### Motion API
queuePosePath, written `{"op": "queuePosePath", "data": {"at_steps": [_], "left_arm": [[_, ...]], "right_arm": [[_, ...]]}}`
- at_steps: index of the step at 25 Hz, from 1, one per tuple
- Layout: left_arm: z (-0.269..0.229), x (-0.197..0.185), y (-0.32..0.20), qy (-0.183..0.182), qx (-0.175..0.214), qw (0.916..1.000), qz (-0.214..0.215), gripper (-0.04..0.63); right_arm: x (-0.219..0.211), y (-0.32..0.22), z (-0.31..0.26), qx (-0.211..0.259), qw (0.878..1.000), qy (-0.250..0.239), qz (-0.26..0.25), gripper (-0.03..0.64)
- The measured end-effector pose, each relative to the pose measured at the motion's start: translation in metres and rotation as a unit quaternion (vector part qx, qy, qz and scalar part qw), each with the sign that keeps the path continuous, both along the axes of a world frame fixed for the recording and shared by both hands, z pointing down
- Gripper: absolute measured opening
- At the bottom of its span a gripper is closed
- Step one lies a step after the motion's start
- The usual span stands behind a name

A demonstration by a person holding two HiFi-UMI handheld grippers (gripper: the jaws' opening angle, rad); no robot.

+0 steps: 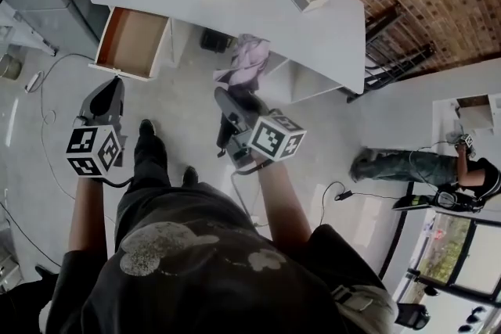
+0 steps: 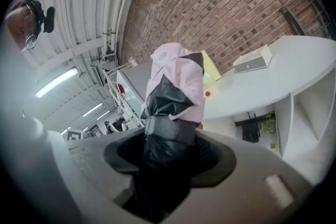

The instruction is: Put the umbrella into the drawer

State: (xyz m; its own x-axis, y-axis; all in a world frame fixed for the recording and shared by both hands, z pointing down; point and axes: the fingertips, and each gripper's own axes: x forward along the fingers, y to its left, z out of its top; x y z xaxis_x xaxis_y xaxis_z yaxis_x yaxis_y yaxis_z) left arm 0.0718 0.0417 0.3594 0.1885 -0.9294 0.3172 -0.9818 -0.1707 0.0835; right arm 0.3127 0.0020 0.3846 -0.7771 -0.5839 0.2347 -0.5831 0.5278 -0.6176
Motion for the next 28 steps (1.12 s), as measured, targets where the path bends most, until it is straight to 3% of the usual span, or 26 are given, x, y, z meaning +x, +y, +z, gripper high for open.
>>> {"op": "queuePosePath", "data": {"at_steps": [7,12,21,28], "left_arm": [[0.011,-0.024,-0.055,0.013,-0.012,0.9996,0.023,0.011],[0.015,-0.061,-0.096,0.018,-0.022,0.9994,0.019,0.011],[0.067,-0.178,-0.133,0.038,-0.06,0.9969,-0.034,0.011],[0.127,-0.246,-0.138,0.065,-0.102,0.9911,-0.056,0.011]], "right_arm": [[-0.026,-0.04,-0.002,-0.003,1.0,0.017,0.015,0.242],[-0.066,-0.08,0.001,-0.017,0.999,0.033,0.006,0.242],[-0.213,-0.147,0.051,-0.04,0.993,0.081,-0.079,0.242],[-0.325,-0.153,0.128,-0.056,0.97,0.158,-0.176,0.242]]}}
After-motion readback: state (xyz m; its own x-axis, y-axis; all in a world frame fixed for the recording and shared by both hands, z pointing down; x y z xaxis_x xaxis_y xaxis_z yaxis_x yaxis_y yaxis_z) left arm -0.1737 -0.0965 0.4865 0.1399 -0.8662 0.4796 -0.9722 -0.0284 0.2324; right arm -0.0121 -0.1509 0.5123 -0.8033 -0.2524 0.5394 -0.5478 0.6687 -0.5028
